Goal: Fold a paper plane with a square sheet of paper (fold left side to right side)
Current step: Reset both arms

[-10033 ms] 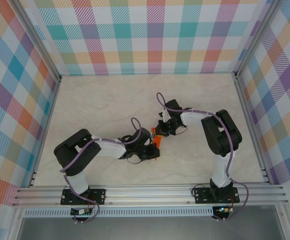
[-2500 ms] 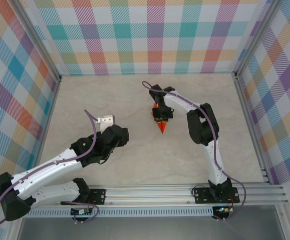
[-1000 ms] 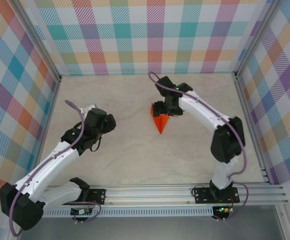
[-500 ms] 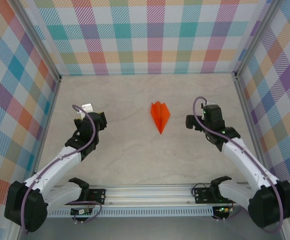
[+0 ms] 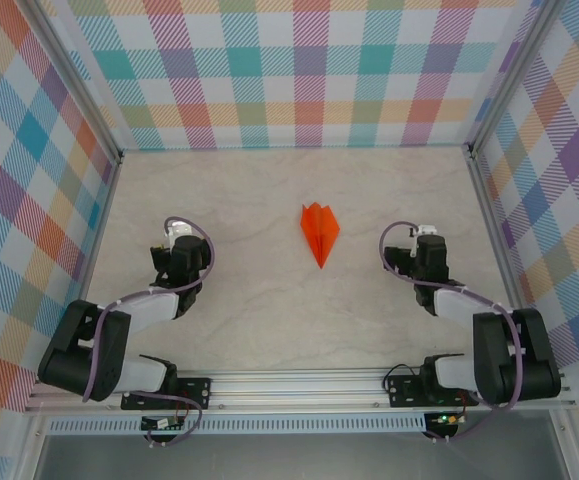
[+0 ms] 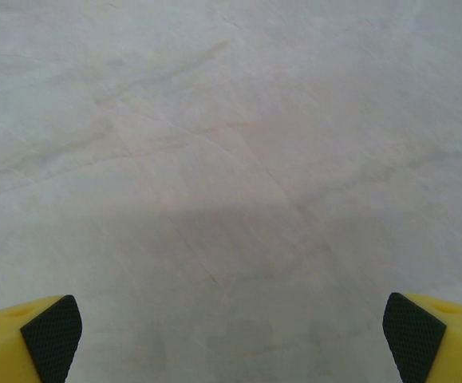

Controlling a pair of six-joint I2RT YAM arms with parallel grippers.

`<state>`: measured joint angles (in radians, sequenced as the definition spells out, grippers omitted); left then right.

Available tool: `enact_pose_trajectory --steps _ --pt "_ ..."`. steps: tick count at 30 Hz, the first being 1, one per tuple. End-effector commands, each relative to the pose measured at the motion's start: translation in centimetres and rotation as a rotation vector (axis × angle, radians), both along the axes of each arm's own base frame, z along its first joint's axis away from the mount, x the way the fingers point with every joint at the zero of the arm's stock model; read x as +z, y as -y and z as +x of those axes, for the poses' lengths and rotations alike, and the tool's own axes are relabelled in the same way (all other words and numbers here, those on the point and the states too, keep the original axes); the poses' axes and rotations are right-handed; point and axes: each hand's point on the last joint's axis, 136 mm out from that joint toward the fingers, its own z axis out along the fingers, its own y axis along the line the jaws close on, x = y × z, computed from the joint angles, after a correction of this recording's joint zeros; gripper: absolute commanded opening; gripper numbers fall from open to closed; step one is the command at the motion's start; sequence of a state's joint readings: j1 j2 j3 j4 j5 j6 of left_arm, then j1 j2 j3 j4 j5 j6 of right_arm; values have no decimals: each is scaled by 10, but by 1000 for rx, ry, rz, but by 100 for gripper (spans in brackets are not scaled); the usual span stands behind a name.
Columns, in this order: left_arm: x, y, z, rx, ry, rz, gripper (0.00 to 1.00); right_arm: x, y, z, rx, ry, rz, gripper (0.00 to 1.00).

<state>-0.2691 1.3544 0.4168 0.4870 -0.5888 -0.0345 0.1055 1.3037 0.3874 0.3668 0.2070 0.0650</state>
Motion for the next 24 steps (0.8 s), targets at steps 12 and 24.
enact_pose_trajectory --steps 12,24 --pt "-14 7 35 -182 106 -116 100 25 -6 52 144 223 97 100" --pt "-18 -3 38 -165 84 -162 100 25 -7 52 148 229 95 100"
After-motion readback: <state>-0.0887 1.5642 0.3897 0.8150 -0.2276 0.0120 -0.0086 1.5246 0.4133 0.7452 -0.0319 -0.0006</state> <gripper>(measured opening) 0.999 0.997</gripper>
